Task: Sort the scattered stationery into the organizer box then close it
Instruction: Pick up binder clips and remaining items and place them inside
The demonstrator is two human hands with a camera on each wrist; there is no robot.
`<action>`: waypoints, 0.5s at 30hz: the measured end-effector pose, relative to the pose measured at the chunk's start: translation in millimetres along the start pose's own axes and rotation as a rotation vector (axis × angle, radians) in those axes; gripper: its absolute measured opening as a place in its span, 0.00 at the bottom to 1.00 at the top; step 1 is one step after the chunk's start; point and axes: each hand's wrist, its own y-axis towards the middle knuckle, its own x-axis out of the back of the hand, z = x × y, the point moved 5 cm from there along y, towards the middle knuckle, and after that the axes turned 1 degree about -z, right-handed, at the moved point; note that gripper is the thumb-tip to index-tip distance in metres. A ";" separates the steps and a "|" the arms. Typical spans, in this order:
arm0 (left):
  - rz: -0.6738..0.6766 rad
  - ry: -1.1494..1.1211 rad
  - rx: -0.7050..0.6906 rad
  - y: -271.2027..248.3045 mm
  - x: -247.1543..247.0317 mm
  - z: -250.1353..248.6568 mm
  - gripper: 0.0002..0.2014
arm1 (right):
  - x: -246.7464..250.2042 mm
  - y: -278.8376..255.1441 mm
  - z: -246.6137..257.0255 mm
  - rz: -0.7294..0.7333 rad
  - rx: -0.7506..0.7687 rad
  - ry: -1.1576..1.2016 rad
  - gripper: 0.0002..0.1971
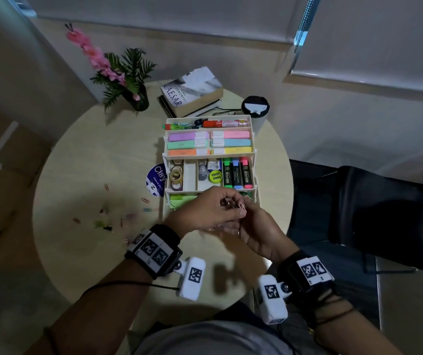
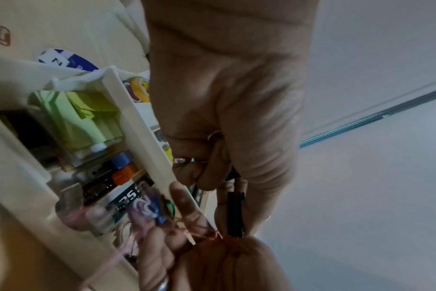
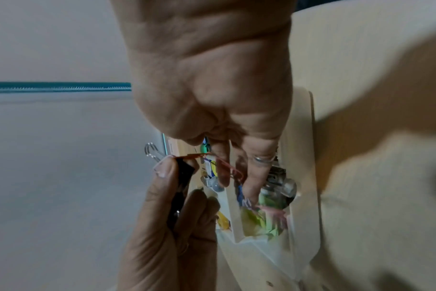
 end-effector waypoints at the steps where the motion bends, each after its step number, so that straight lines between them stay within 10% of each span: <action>1: -0.010 -0.001 -0.001 1.6 -0.5 -1.4 0.05 | 0.5 -0.2 0.9 0.014 -0.014 0.035 0.28; 15: -0.116 0.307 -0.004 27.2 12.7 7.8 0.07 | 35.4 -13.3 0.6 -0.122 -0.155 -0.103 0.19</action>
